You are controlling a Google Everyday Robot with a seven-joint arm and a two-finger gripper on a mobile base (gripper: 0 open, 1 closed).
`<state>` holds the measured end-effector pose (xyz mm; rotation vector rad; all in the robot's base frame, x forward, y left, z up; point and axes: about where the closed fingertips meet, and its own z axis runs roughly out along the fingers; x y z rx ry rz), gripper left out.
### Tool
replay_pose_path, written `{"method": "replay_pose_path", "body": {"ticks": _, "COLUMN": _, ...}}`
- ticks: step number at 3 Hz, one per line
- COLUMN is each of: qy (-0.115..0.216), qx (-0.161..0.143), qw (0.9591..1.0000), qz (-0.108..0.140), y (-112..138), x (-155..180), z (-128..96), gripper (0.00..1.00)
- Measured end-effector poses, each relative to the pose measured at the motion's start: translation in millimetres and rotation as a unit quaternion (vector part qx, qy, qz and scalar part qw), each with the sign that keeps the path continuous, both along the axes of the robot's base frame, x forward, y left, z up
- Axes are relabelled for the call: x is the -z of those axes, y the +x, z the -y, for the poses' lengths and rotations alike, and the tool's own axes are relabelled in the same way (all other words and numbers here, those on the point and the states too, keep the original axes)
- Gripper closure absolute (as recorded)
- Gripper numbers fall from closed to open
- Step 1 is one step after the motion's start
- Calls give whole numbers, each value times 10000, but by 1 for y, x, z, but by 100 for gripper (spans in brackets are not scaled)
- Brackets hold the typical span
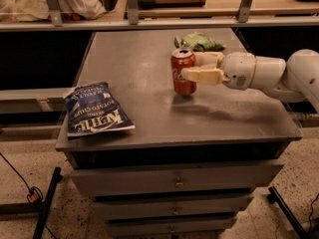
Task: Place coke can upright
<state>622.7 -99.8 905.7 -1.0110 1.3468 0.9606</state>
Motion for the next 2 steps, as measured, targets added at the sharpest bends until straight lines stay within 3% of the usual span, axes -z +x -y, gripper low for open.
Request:
{"method": "replay_pose_path", "body": {"ticks": 1, "qy": -44, "qx": 81, "qw": 10000, "qz": -14, "y": -7, "x": 7, "z": 5, "gripper": 12}}
{"method": "replay_pose_path", "body": {"ticks": 2, "qy": -62, "qx": 184, "qw": 9998, "qz": -14, "y": -10, "x": 12, "z": 12, "gripper": 0}}
